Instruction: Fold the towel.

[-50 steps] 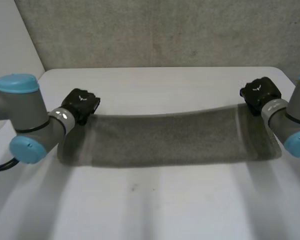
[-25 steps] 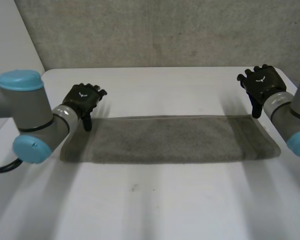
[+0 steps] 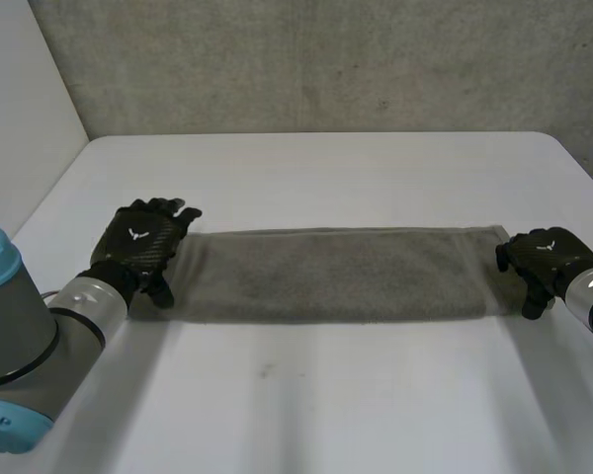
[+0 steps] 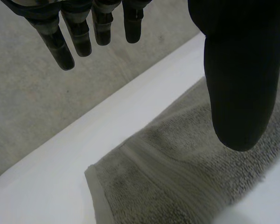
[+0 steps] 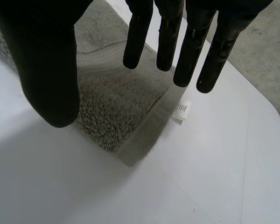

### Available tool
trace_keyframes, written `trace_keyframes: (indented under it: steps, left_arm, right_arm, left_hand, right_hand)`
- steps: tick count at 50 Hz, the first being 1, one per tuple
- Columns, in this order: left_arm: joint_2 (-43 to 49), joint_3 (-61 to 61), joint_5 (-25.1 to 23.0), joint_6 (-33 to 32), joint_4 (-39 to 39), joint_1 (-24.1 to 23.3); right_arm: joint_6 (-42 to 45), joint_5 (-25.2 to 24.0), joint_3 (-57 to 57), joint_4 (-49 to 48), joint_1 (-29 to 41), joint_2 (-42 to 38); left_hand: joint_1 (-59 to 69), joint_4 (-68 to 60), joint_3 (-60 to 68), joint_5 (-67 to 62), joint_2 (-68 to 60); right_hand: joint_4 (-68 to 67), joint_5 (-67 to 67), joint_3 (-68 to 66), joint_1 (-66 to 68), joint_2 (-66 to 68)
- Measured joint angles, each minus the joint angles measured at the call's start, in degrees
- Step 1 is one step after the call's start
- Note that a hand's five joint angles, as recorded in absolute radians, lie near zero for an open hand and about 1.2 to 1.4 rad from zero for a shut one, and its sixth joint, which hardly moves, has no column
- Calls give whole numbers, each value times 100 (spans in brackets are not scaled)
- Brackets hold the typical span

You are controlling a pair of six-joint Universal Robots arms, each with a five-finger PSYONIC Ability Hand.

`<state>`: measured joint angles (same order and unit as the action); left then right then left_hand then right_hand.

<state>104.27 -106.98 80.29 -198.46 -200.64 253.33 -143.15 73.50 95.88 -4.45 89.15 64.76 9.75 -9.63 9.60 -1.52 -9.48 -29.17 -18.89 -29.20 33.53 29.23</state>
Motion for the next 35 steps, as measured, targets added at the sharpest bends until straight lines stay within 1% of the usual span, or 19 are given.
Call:
trace_keyframes:
  steps: [7,17,19,21,22,23,25,26,30,35]
  left_arm:
    - [-35,6,4,136,-47,42]
    - [-21,22,5,126,-28,59]
    - [-21,21,5,124,-27,59]
    - [-19,21,5,124,-27,60]
    - [-17,20,5,123,-27,59]
    - [-17,20,5,123,-27,59]
    - [-17,20,8,124,-27,59]
    - [-16,18,8,124,-27,58]
    - [-17,12,14,129,-25,53]
    - [-33,-13,21,132,-25,54]
  right_arm:
    - [5,-79,27,-363,-129,-267]
    - [8,-158,-109,-425,-150,-503]
    - [12,-182,-126,-428,-151,-545]
    - [15,-190,-136,-430,-152,-566]
    - [23,-190,-150,-432,-155,-595]
    - [30,-184,-164,-434,-159,-616]
    - [36,-175,-177,-436,-167,-631]
    - [41,-164,-189,-439,-188,-639]
    - [52,-103,-216,-457,-390,-585]
    - [104,-12,-273,-465,-841,-410]
  left_hand:
    - [0,1,0,0,0]
    - [0,1,0,0,0]
    - [0,1,0,0,0]
    - [0,1,0,0,0]
    - [0,1,0,0,0]
    - [0,1,0,0,0]
    - [0,1,0,0,0]
    - [0,1,0,0,1]
    - [0,1,0,0,1]
    - [0,1,0,0,1]
  right_hand:
    - [-556,-549,-554,627,544]
    - [-1267,-1247,-1269,1433,1260]
    - [-1629,-1616,-1625,1859,1625]
    - [-1742,-1725,-1736,1970,1737]
    - [-2319,-2293,-2402,2731,2403]
    - [-3166,-3142,-3160,3620,3199]
    - [-3245,-3226,-3237,3713,3242]
    - [-3709,-3683,-3696,4216,3716]
    - [-3958,-3912,-3938,4468,3936]
    - [-4036,-3995,-4008,4545,4006]
